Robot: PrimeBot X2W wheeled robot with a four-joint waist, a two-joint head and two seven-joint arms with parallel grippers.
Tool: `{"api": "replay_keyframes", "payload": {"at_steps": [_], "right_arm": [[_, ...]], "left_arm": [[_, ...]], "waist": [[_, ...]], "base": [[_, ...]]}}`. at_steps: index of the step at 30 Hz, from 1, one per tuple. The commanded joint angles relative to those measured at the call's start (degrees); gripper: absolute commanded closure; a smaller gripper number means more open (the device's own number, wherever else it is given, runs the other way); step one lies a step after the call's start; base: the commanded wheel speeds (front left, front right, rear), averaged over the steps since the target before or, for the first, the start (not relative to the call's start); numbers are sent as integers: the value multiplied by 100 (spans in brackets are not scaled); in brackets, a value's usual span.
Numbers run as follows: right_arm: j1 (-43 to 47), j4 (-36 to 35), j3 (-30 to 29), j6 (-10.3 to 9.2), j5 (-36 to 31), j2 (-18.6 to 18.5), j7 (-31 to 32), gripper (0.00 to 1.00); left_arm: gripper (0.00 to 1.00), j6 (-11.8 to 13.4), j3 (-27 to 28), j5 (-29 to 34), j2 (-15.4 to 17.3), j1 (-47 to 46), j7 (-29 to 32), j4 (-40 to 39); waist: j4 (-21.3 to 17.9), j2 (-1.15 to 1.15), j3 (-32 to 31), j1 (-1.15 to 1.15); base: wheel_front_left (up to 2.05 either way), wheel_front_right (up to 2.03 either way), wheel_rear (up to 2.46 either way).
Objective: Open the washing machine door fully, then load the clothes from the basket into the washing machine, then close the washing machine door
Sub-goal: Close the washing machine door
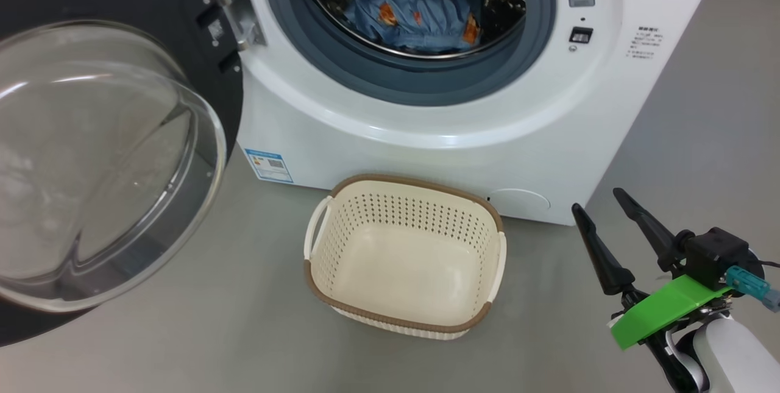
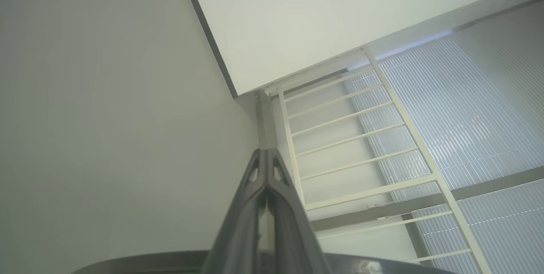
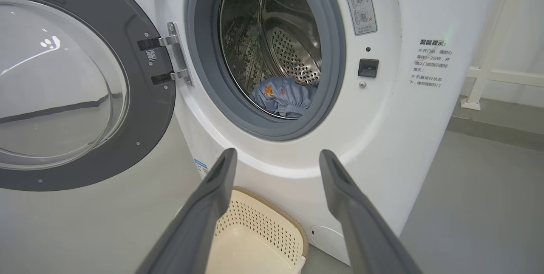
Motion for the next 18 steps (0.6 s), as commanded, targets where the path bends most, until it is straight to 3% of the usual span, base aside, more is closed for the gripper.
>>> {"api": "replay_keyframes", "payload": {"at_steps": [1,9,18], "right_arm": [[-174,-164,102,9,13,-92,-27,0],[-249,-177,146,9,10,-142,-27,0],[-177,-121,93,9,-13,-59,-27,0]], "left_arm": [[100,-54,21,-44,442,-157,93,-78],[100,-57,-196,-255,486,-165,346,71],[100,-57,-669,-496,445,51,1716,208]], "waist": [[-86,0,112,0],[-146,0,222,0],[-105,0,106,0]], "base": [[0,0,0],[0,0,0],[0,0,0]]}}
